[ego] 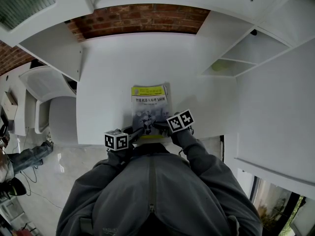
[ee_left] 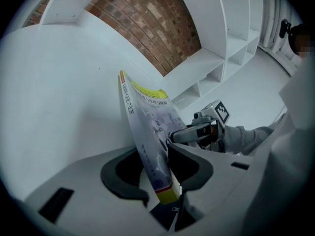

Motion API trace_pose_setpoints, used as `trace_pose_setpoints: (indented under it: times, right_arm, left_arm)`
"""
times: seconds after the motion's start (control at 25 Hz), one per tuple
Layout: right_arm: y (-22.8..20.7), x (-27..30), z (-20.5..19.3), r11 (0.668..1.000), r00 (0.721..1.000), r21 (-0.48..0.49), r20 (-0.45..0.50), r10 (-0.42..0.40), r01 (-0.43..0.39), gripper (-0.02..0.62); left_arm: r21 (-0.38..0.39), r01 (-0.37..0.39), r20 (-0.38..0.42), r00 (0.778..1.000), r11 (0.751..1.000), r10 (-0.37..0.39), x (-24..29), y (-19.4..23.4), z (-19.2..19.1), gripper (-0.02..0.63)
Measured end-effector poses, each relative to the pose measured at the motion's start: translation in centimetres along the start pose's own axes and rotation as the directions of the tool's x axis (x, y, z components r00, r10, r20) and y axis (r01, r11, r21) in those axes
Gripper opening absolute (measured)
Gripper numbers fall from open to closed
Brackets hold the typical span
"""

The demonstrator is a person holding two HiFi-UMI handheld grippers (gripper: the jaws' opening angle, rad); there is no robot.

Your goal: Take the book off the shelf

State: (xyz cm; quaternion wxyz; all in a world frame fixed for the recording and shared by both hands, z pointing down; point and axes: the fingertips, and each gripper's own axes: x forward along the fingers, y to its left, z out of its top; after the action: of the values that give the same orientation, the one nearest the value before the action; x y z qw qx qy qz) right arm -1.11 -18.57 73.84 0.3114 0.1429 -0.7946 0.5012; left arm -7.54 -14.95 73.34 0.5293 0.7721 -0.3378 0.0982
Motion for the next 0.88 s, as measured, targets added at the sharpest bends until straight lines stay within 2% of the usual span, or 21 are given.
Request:
trace_pose_setpoints:
  times: [0.28,0.44,0.64,0.76,0.88]
  right_arm:
    - [-0.7,-0.4,-0.2,0.999,0.999,0.022,0.007,-0.046,0.046,0.202]
    - [-1.2,-1.1,-0.3,0.995,0.995,0.038,0.006,-0.095,0.095,0.218]
    - [-1.9,-2.0,-1.0,0.985,0.987,0.057,0.007,-0.161,0.160,0.219]
    - [-2.4,-3.0,-1.1,0.979,0.980,0.085,0.051,-0.192,0.188,0.219]
    - [-2.9,-4.2,-0.7,0.973,0.972,0.103,0.096,-0.214,0.205,0.219]
  left_arm:
    - [0.064,-0.006,-0.057,0.998,0.998,0.010,0.2,-0.5,-0.6,0.173]
    - [0.043,0.014,-0.077,0.997,0.999,-0.010,0.0,-0.9,-0.8,0.195]
    - [0.014,-0.003,-0.089,0.996,1.000,0.004,-0.8,-0.5,-0.8,0.215]
    - [0.009,-0.017,-0.082,0.996,1.000,0.018,-1.4,-0.3,-0.1,0.216]
    - [0.039,-0.048,-0.109,0.993,0.998,0.052,-2.3,0.1,-0.4,0.216]
